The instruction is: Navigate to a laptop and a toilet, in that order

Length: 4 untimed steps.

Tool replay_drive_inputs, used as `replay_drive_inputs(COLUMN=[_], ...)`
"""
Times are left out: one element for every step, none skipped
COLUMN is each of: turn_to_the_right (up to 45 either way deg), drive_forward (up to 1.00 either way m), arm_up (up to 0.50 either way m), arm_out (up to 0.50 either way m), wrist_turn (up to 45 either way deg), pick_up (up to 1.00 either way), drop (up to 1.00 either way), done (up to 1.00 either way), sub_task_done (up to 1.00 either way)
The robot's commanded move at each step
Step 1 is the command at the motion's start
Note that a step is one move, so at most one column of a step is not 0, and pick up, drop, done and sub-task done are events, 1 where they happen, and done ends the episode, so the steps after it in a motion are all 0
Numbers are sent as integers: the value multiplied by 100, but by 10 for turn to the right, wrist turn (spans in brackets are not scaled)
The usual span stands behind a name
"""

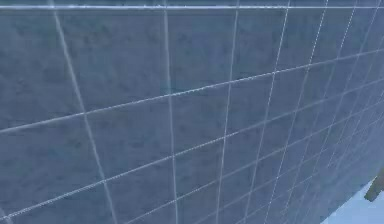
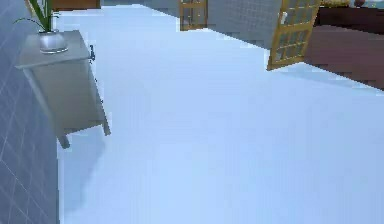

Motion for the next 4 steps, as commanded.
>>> replay_drive_inputs(turn_to_the_right=[450, 450, 450, 150], drive_forward=[0, 0, 0, 0], arm_up=[0, 0, 0, 0], arm_out=[0, 0, 0, 0], wrist_turn=[0, 0, 0, 0], pick_up=[0, 0, 0, 0], drop=[0, 0, 0, 0], done=[0, 0, 0, 0], sub_task_done=[0, 0, 0, 0])
